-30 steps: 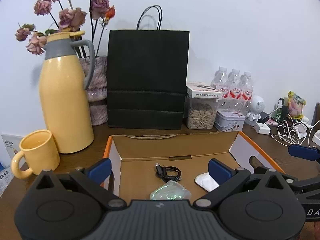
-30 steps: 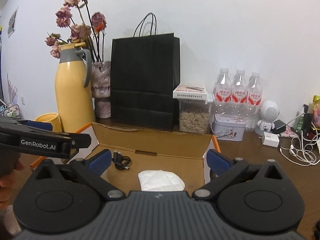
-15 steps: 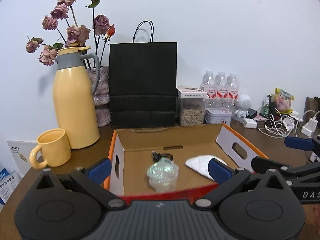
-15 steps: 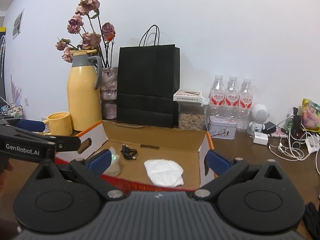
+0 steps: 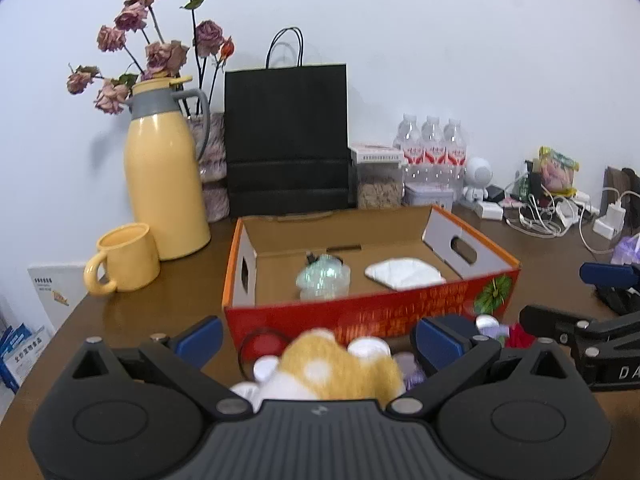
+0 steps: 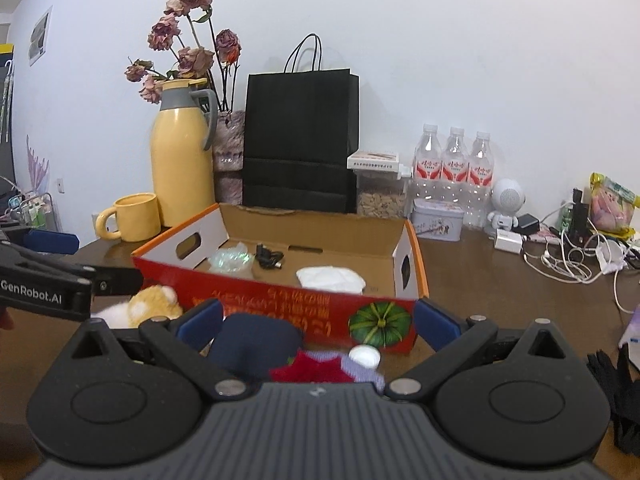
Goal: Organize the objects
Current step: 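Withdraw both tools from the box toward the remaining items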
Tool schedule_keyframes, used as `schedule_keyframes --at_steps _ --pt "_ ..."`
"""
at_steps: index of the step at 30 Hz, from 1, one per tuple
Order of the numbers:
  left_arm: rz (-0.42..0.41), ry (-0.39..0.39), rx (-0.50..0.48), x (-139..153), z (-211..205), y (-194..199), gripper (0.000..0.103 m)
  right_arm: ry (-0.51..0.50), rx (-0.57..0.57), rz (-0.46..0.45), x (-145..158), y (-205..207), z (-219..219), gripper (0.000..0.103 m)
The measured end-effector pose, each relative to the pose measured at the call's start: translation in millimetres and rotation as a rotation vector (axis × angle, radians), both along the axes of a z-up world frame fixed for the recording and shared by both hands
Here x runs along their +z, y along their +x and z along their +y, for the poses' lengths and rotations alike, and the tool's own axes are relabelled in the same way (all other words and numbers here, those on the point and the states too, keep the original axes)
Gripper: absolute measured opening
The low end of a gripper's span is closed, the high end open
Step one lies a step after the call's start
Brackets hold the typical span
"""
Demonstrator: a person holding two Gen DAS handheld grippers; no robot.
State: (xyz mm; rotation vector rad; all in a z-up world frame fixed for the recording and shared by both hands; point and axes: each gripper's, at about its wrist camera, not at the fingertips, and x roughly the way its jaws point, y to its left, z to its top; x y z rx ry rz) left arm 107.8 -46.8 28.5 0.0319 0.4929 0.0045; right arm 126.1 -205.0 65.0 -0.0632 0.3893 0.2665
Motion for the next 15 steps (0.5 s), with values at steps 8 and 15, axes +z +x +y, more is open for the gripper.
schedule_keyframes --at_steps 8,15 --pt "0.045 0.002 -0.023 -12.4 0.6 -29.1 0.103 -0.012 0.01 0.035 -7.2 -30.7 2.9 0.103" --pt "0.077 -0.01 -0.046 -19.4 5.6 -46.5 0.103 -0.004 0.004 0.068 -14.5 -48.0 5.3 0.103"
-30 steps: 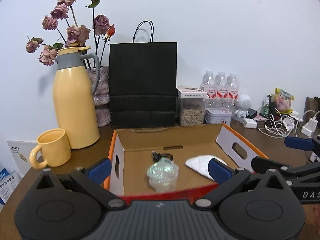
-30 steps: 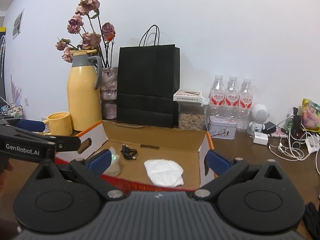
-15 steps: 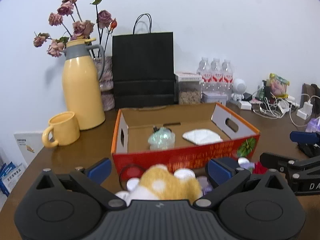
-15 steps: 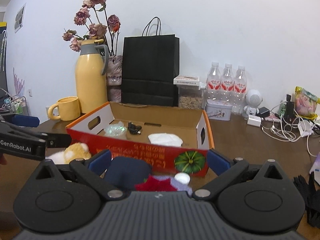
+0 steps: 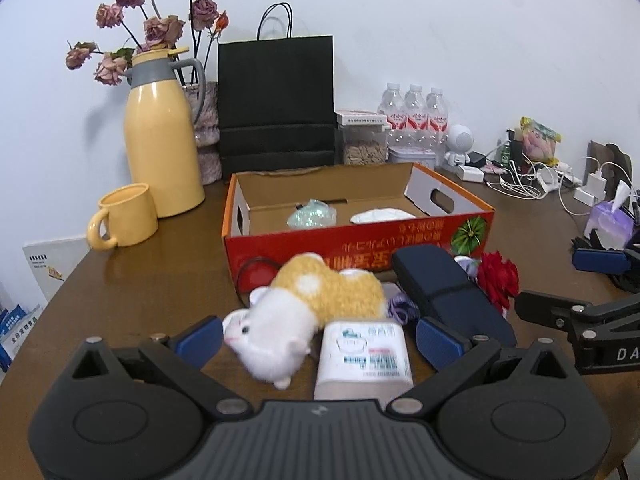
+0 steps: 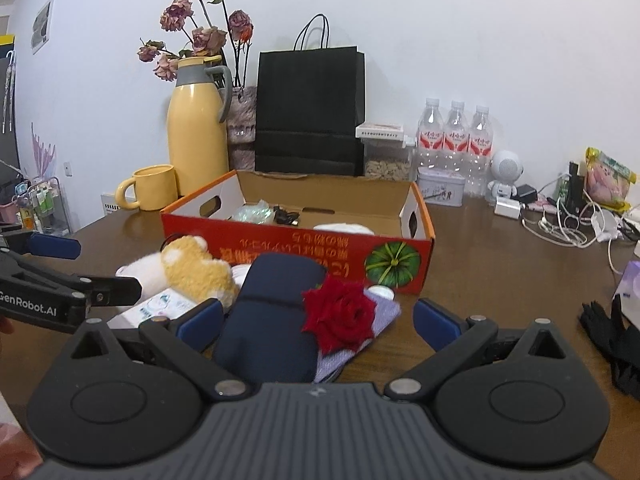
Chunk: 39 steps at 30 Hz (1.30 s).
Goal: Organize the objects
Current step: 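Withdraw both tools from the box toward the remaining items, then grasp the white cotton-pad tub with the left tool while the right tool grasps the red rose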
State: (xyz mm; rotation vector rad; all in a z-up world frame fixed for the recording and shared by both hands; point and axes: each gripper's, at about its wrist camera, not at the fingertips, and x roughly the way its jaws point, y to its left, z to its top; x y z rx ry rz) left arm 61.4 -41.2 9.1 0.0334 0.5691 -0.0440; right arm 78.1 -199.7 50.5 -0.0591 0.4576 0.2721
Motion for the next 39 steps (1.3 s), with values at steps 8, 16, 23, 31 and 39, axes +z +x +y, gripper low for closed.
schedule_keyframes --at_steps 8,16,23,31,39 --pt "0.014 -0.006 -0.016 -6.4 1.1 -10.1 0.103 -0.004 -0.001 0.019 -10.9 -7.1 5.7 0.103" --pt "0.053 -0.022 -0.014 -18.2 0.3 -5.7 0.103 0.007 -0.009 0.034 -20.4 -6.8 6.5 0.103" --pt "0.086 -0.039 -0.046 -29.8 -11.6 3.9 0.102 0.018 -0.028 0.046 -26.1 -3.6 -1.1 0.103" --pt "0.13 -0.055 -0.059 -44.7 -23.7 20.6 0.069 0.031 -0.049 0.056 -32.2 -0.5 -10.7 0.103" --pt "0.162 -0.079 -0.019 -57.2 -24.3 37.6 0.065 0.037 -0.053 0.062 -35.8 5.5 -14.3 0.103"
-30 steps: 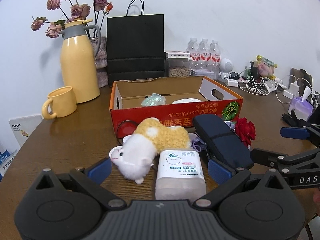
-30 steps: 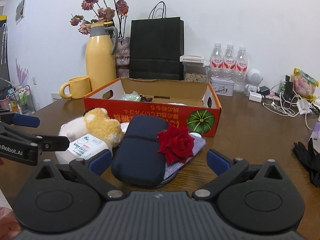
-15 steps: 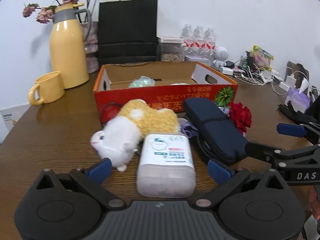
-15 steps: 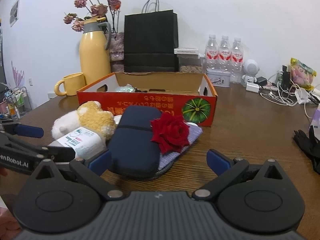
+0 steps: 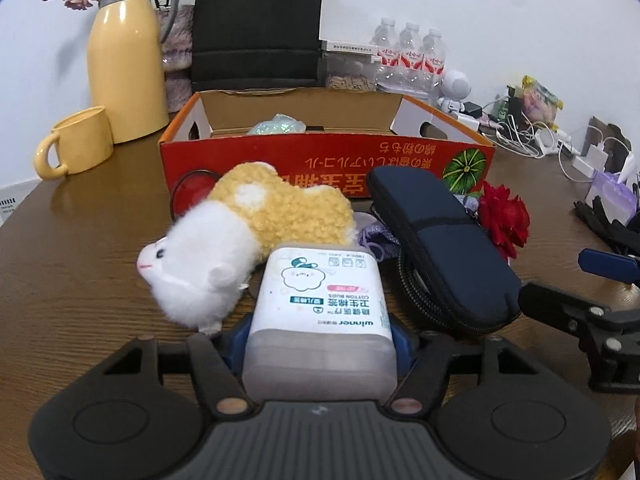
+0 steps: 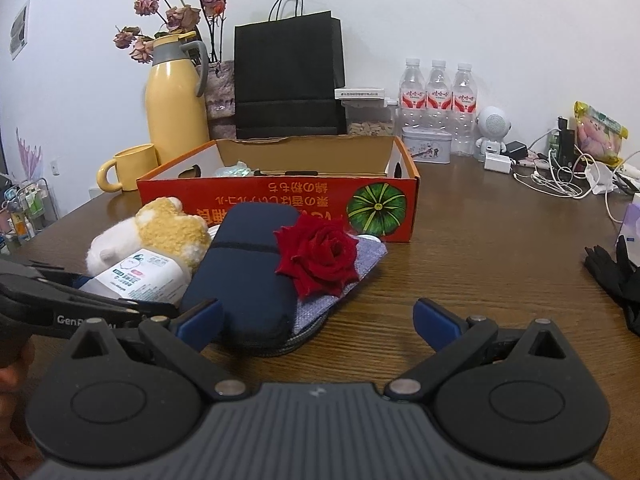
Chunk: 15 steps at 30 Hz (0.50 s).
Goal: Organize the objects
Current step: 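Grasp the white cotton-pad tub with the left tool while the right tool grasps the red rose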
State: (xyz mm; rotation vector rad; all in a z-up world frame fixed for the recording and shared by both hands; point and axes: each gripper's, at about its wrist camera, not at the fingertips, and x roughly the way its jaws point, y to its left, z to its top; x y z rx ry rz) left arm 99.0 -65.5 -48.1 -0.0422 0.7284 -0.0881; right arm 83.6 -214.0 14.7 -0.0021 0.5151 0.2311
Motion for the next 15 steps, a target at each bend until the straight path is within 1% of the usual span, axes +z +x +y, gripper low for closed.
schedule_keyframes --at_steps 3,7,10,13,15 --pt "-0.017 -0.011 -0.005 2.6 1.6 -6.2 0.065 0.008 -0.006 -0.005 1.4 4.9 -3.2 0.103" --pt "-0.059 -0.021 -0.001 15.6 4.8 -15.2 0.065 0.032 -0.013 -0.016 5.1 16.7 -7.1 0.103" --pt "-0.104 -0.026 0.004 29.8 7.4 -20.9 0.065 0.068 -0.012 -0.022 7.4 28.0 -11.2 0.103" --pt "-0.128 -0.028 0.014 39.7 9.4 -22.7 0.065 0.121 -0.004 -0.029 7.9 40.4 -16.1 0.103" --pt "-0.132 -0.027 0.022 42.4 10.7 -23.0 0.065 0.149 0.009 -0.018 6.3 48.7 -19.0 0.099"
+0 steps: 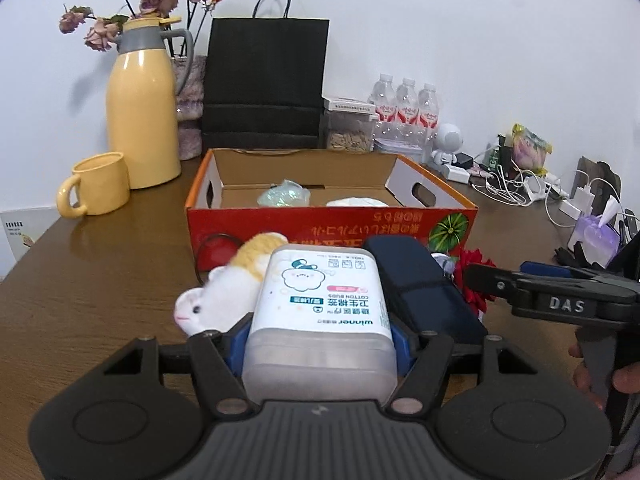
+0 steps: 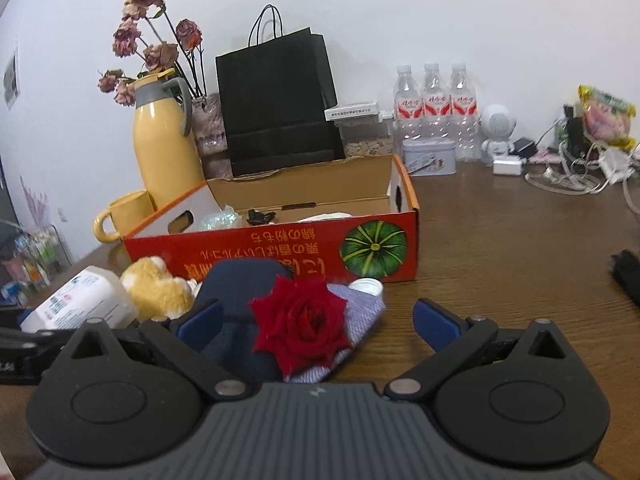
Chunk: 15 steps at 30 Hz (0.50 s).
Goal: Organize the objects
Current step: 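Grasp the white cotton-pad tub with the left tool while the right tool grasps the red rose, then lower the rose into the box and open the right tool while the left tool carries the tub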
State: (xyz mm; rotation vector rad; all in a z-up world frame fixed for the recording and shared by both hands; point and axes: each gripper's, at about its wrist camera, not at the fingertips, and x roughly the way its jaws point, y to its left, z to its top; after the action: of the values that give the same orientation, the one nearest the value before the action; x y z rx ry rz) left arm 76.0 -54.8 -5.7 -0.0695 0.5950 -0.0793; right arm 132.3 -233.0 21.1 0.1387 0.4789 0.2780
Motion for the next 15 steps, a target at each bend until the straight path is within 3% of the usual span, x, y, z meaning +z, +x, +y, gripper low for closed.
schedule_keyframes --at_steps 3,4,7,15 --pt "0.001 -0.005 0.011 0.8 2.1 1.7 0.065 0.03 0.042 0.025 -4.4 8.3 0.5 0.074" --pt "0.001 -0.008 0.012 0.9 2.7 2.3 0.065 0.042 0.05 0.039 -6.0 10.2 0.5 0.056" --pt "-0.001 -0.012 0.011 0.9 4.4 1.5 0.065 0.085 0.051 0.055 -9.5 11.4 -3.5 0.04" --pt "-0.024 -0.019 0.029 7.4 10.6 1.5 0.065 0.107 0.026 -0.014 5.7 -1.3 -18.2 0.036"
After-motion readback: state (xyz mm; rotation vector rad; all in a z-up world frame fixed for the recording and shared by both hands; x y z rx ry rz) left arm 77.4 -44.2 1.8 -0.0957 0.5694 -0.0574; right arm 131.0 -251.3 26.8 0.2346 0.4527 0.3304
